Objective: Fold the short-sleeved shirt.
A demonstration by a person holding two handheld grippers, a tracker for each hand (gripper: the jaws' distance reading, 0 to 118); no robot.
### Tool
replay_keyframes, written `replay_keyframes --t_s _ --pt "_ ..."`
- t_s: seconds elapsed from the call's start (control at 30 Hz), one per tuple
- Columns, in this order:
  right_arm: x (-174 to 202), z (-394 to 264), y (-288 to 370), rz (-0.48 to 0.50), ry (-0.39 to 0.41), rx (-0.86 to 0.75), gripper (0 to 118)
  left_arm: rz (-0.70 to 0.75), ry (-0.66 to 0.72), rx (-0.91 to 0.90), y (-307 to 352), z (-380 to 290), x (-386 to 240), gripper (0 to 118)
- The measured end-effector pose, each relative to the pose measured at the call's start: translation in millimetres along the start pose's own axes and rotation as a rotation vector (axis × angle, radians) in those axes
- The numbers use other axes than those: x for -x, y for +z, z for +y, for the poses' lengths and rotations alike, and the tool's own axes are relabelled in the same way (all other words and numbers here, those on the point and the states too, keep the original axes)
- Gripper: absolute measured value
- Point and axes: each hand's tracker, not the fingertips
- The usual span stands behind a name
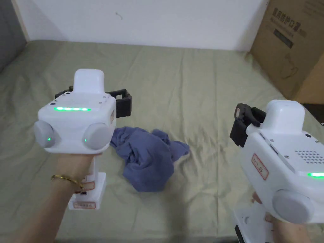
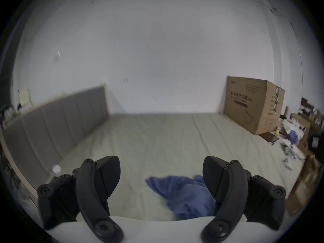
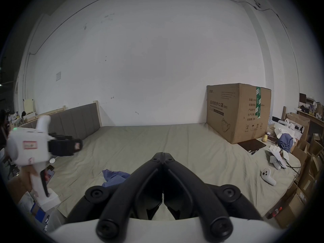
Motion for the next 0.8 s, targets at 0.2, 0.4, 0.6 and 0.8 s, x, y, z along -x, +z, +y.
replay_keyframes --t_s 0.2,0.4,0.6,0.8 --pt "17 -11 -10 0.021 0.007 0.005 0 0.069 -0.062 -0.119 40 -33 15 50" --pt "27 -18 -11 0.033 0.003 0.028 0 0.033 -0.006 -0.094 49 -52 29 0" --pt "30 -23 -15 0.042 0.009 0.058 0 0.003 0.04 -0.012 32 -54 37 0" --pt "28 -26 -28 0.05 0.028 0.086 0 -0.001 0.101 0.229 -40 -36 51 61"
